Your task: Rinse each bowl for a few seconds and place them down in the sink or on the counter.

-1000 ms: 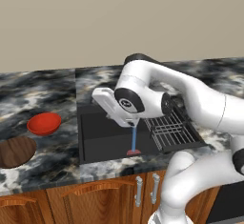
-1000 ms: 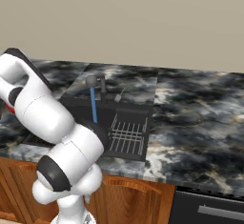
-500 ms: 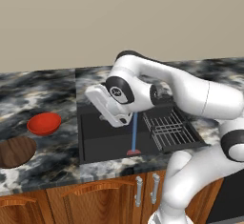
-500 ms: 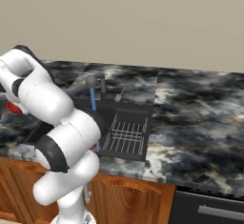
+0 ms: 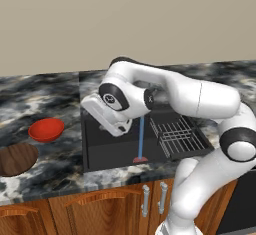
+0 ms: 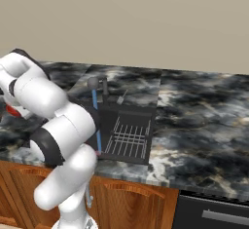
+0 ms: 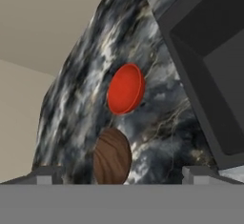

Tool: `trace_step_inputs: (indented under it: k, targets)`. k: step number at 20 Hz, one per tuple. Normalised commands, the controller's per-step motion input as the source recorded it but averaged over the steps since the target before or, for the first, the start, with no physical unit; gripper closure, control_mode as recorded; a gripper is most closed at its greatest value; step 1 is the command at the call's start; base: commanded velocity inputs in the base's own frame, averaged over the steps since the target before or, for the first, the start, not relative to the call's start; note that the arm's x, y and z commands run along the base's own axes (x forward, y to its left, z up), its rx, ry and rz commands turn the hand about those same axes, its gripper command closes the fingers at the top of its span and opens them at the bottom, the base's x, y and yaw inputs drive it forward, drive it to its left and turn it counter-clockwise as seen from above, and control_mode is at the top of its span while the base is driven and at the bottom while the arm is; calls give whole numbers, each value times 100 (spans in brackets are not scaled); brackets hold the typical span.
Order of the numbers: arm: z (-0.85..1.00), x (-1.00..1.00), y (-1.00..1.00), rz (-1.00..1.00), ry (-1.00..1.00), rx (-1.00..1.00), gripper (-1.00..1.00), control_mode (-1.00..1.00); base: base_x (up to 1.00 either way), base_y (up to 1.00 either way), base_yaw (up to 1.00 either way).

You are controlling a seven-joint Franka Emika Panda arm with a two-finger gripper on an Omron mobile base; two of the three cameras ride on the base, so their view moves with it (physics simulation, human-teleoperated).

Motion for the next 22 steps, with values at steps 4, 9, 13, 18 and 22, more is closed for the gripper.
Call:
trace_step_inputs:
  k: [4, 9, 13, 18, 22]
  targets:
    - [17, 18, 15, 0, 17, -16, -100, -100, 0, 0, 0]
    - [13, 22, 13, 0, 18, -12, -100, -100, 0, 0, 0]
    - [5, 24, 11, 0, 19, -9, -100, -100, 0, 0, 0]
    - [0, 28, 4, 0, 13, -4, -100, -100, 0, 0, 0]
    - [0, 32, 3, 0, 11, -5, -100, -100, 0, 0, 0]
